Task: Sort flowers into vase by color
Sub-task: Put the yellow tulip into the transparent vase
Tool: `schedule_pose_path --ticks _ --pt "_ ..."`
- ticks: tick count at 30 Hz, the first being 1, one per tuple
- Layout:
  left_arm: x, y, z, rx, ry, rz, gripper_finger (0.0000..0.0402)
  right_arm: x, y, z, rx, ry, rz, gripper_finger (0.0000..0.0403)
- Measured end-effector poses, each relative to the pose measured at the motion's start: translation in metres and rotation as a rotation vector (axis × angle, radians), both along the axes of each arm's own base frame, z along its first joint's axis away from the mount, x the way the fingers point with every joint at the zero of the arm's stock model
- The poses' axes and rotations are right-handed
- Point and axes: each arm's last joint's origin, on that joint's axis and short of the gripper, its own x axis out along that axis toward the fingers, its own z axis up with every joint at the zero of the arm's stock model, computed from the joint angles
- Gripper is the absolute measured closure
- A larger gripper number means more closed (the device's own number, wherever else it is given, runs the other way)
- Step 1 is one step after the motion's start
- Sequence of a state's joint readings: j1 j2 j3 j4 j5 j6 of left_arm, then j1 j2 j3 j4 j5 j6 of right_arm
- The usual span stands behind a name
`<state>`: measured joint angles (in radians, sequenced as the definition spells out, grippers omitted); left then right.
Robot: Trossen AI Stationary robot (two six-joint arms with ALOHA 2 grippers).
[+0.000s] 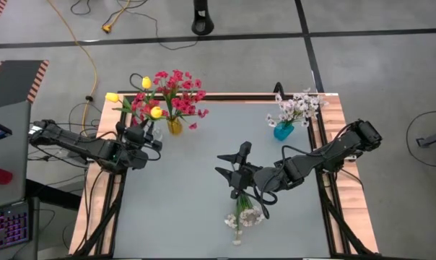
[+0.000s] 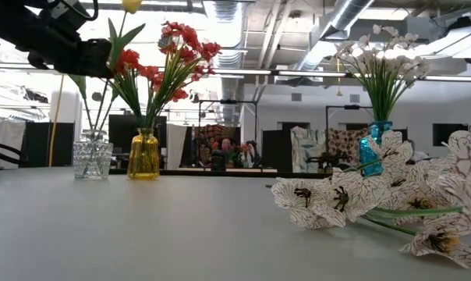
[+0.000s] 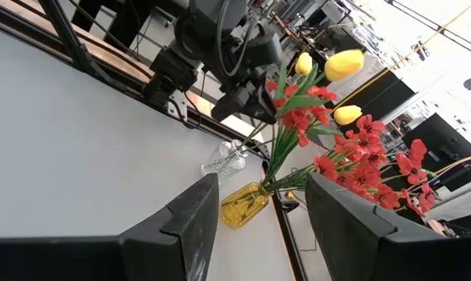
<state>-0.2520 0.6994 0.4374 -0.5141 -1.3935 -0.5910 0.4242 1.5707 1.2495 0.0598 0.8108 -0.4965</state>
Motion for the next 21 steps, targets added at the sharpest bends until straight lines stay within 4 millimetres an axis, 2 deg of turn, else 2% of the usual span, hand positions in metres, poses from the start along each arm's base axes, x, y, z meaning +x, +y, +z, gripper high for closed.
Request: schedule_pose_path --ticks 4,13,18,21 --pt "0.000 0.000 0.001 -0.004 0.010 -0.009 0.0293 0.000 0.000 0.000 0.000 0.000 0.000 0.0184" --pt "0.002 0.000 0.015 -0.004 -0.028 0.001 0.0293 0.000 0.000 0.000 0.000 0.000 0.000 0.0184" --pt "-0.003 0.001 0.011 0.004 0.050 -0.008 0.0304 0.000 0.000 0.000 0.000 0.000 0.000 0.0184" --pt "-0.006 0.001 0.008 -0.026 0.020 -0.002 0.0304 0.000 0.000 0.000 0.000 0.000 0.000 0.0184"
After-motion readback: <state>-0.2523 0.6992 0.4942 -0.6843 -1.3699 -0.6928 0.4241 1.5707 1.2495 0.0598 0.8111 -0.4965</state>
